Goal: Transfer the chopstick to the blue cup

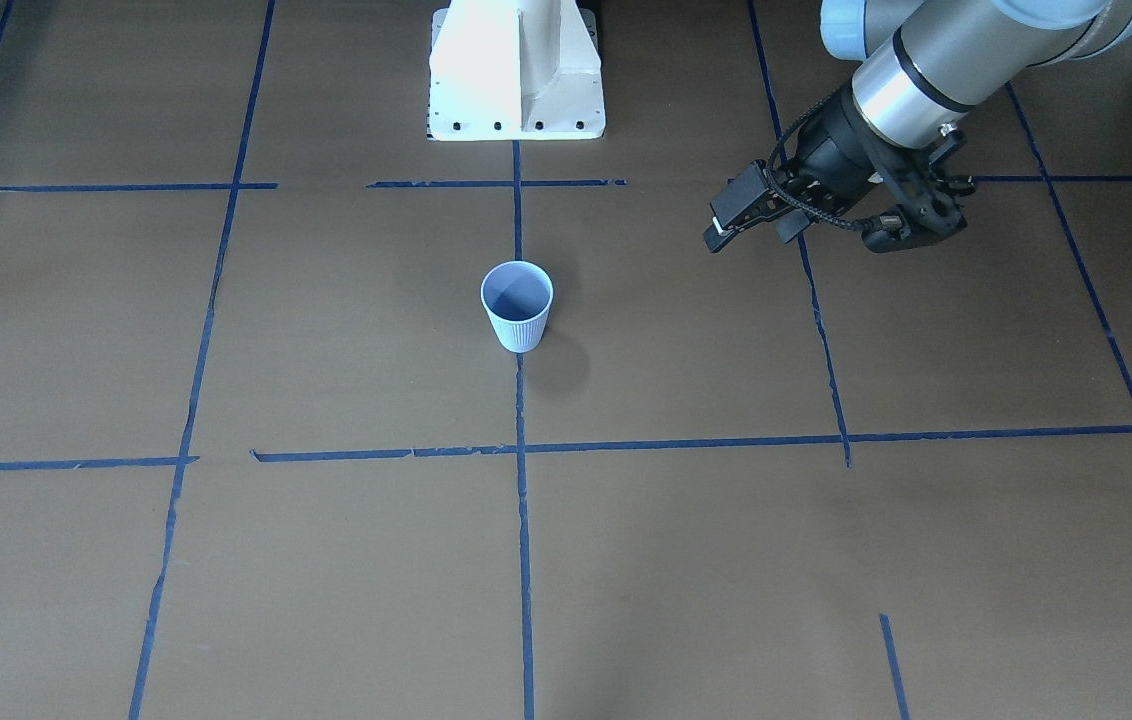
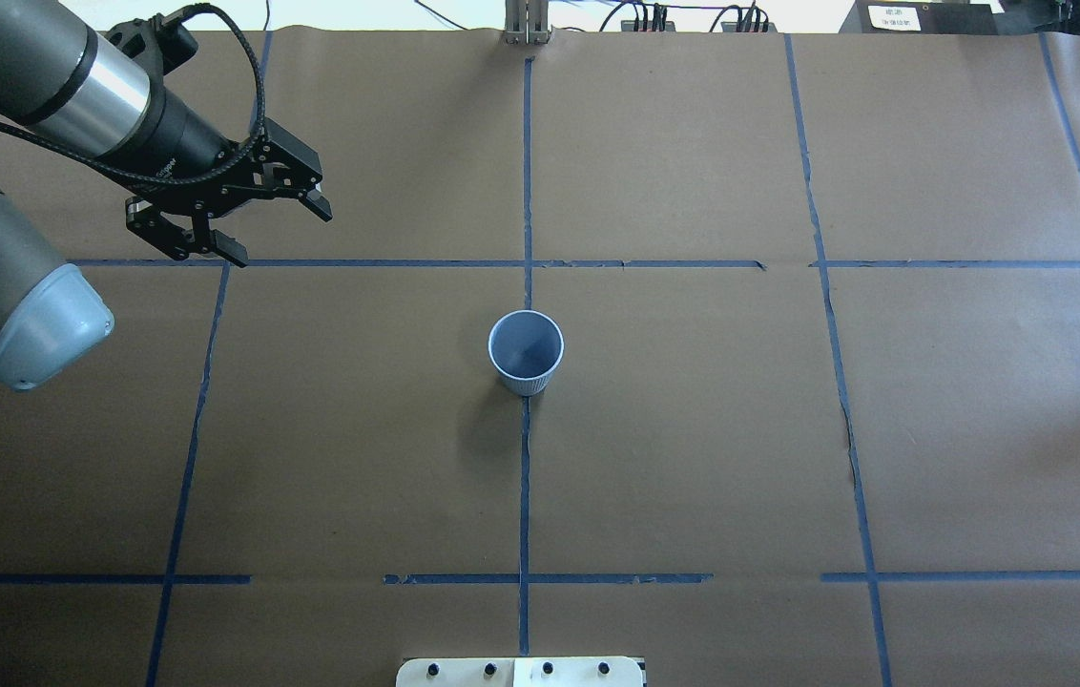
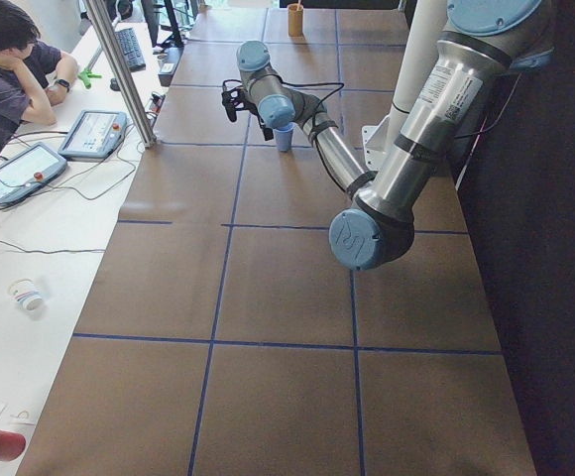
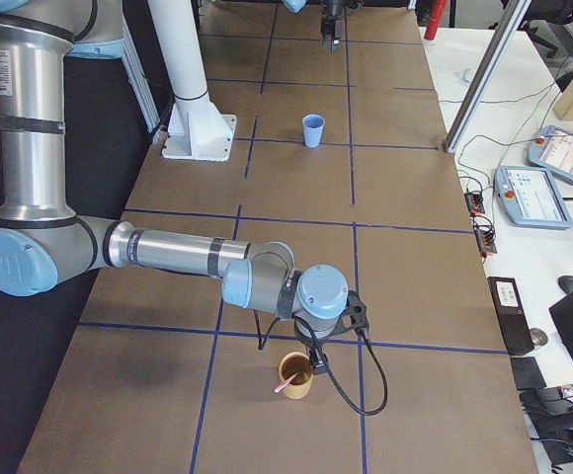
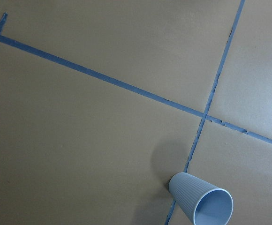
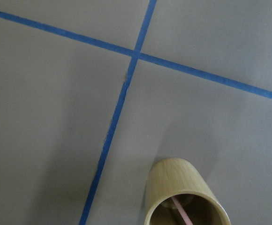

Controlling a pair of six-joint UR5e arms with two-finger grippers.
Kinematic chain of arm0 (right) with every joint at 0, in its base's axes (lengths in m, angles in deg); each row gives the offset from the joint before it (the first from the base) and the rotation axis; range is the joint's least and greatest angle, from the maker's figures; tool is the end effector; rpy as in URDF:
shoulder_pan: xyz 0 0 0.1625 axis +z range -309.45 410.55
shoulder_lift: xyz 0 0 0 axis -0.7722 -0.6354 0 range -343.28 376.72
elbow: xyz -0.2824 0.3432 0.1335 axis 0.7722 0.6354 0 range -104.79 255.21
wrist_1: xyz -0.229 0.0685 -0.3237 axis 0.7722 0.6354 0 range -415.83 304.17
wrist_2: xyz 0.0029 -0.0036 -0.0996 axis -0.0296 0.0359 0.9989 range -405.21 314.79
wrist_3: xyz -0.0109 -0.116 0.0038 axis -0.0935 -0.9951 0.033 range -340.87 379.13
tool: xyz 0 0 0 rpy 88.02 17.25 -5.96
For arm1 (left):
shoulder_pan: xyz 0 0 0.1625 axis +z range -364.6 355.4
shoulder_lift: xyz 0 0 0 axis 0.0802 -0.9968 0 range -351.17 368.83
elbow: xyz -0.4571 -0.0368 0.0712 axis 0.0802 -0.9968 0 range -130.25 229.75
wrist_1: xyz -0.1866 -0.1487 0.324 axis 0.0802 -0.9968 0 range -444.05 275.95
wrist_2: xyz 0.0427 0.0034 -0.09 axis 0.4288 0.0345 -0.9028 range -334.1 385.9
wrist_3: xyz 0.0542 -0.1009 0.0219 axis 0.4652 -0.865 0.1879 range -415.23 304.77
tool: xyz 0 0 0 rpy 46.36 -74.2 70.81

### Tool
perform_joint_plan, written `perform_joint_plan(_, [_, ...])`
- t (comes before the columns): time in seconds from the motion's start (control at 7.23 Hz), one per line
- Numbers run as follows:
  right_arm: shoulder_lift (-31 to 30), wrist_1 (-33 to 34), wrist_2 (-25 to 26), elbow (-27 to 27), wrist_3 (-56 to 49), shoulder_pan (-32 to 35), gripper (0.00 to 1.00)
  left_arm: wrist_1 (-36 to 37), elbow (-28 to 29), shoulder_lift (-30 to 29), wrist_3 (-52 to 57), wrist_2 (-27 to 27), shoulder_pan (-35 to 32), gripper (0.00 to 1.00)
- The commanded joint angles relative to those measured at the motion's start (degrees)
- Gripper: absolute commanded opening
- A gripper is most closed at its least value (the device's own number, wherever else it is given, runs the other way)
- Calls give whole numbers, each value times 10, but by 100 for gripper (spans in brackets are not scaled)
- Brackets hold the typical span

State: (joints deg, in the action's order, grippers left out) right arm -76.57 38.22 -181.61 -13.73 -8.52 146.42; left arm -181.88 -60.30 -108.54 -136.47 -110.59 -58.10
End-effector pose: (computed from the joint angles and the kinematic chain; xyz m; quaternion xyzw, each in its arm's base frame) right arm 0.0936 -0.4316 0.7487 0.0489 -0.3956 -0.1450 0.9056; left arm 0.3135 -0.5057 0.2590 -0.0791 0.5454 -0.1407 0.8225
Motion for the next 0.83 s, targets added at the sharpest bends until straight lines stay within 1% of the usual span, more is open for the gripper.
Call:
perform_joint_plan(0.0, [-6, 0, 1, 29, -31, 6, 100, 0, -1, 0, 0, 1, -1, 100])
perform_joint_plan(0.28, [-8, 1, 29, 40, -47, 11, 100, 0, -4, 1, 0, 1, 0, 100])
perform_joint_plan(0.55, [-14, 1, 30, 47, -50, 20, 100, 0, -4, 3, 0, 4, 4, 100])
perform_joint_plan(0.69, [-21, 0, 34, 41, -50, 20, 95, 0, -4, 12, 0, 4, 4, 100])
